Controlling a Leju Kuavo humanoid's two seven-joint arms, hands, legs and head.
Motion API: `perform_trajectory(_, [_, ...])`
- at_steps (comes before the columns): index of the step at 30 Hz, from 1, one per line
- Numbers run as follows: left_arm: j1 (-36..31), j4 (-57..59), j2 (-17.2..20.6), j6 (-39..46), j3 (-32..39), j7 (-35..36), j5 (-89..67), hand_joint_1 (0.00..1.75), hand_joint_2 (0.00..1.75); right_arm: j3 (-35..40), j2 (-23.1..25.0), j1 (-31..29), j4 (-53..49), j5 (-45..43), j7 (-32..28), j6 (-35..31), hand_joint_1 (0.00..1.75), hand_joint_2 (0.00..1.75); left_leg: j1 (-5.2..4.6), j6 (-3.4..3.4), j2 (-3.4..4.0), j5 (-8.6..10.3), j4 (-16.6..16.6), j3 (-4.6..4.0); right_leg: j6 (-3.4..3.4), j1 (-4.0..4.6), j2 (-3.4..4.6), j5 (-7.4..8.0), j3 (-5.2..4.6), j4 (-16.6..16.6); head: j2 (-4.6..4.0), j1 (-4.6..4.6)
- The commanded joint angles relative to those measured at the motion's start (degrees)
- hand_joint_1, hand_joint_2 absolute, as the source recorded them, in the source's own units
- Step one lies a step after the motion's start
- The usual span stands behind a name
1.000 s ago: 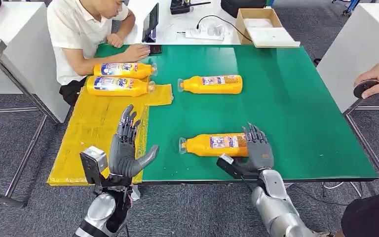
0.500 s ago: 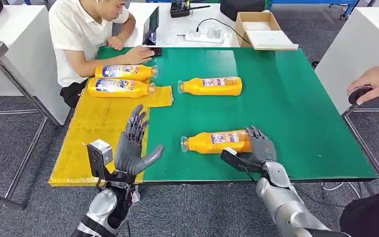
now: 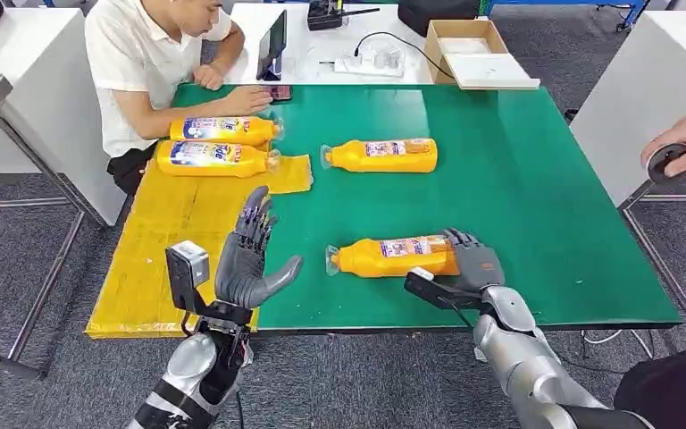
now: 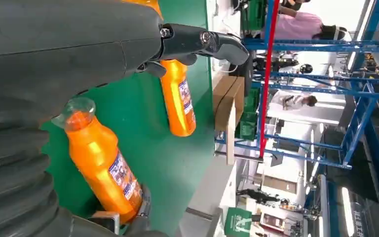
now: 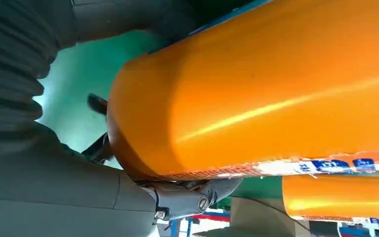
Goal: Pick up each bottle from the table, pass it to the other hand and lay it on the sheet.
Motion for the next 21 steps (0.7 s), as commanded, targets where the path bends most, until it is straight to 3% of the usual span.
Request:
perform_trajectory(1, [-2.36,3.9,0.79,-0.13,-1.09,-0.19,0.1,0.0,1.75,1.53,0.48,2.23,4.93,-0.75,-1.61,0.41,1.75,1.75,0.09,-0.11,-0.13,0.04,-0.06,0.02,-0.11,0.1,-0.2,0.0,0.09,-0.09,0.0,0.0])
perform_trajectory(4, [-1.95,3.34,0.84,0.49,-0.81,-1.21,-0.25,0.0,1.75,0.83,0.85,2.82,4.66,-3.17,-4.27,-1.56,1.75,1.75,0.08,-0.1,-0.12,0.05,-0.09,0.02,-0.12,0.09,-0.2,0.01,0.09,-0.12,0.02,0.0])
perform_trajectory(6, [-0.89,2.15,0.61,2.16,0.27,-2.48,-0.39,0.0,1.75,-5.16,2.5,3.34,3.56,-12.42,-11.64,-0.87,1.75,1.75,0.09,-0.13,-0.11,0.04,-0.11,0.03,-0.13,0.1,-0.19,0.01,0.09,-0.13,0.02,0.0])
perform_trajectory(12, [6.86,-6.14,0.52,9.95,5.79,-7.81,-0.01,0.0,1.75,-11.82,5.97,4.09,-4.64,-33.88,-26.93,-4.29,1.75,1.75,0.05,-0.11,0.24,-0.06,-0.05,-0.14,-0.12,0.05,0.17,0.0,-0.14,0.0,0.0,-0.02])
perform_trajectory(13, [8.54,-7.68,0.41,11.07,6.71,-8.57,0.16,0.0,1.75,-10.45,6.38,5.43,-9.51,-39.23,-27.24,-4.44,1.75,1.75,0.01,-0.09,0.2,-0.03,-0.06,-0.29,-0.09,0.0,0.14,0.0,-0.24,0.03,0.02,-0.02])
perform_trajectory(17, [9.09,-8.18,0.49,11.15,6.68,-8.56,0.15,0.0,1.75,-9.3,5.99,5.71,-10.39,-40.29,-27.01,-3.86,1.75,1.75,0.03,-0.08,0.04,0.0,-0.02,-0.63,-0.07,0.01,0.03,-0.02,-0.52,0.08,0.02,-0.04])
perform_trajectory(20, [11.07,-9.16,-1.11,12.79,8.4,-6.95,4.48,0.0,1.75,-4.94,6.37,11.06,-24.47,-57.26,-27.24,-4.99,1.75,1.75,0.06,-0.04,-0.03,0.02,0.0,-0.74,-0.06,0.03,0.0,-0.04,-0.58,0.06,0.0,-0.02])
perform_trajectory(21, [11.33,-9.03,-1.4,12.58,8.61,-5.62,6.03,0.0,1.75,-5.2,6.7,11.84,-26.85,-59.17,-27.24,-5.08,1.75,1.75,0.06,-0.07,0.02,-0.05,0.0,-0.66,-0.1,0.04,0.01,-0.1,-0.51,0.07,0.02,-0.04])
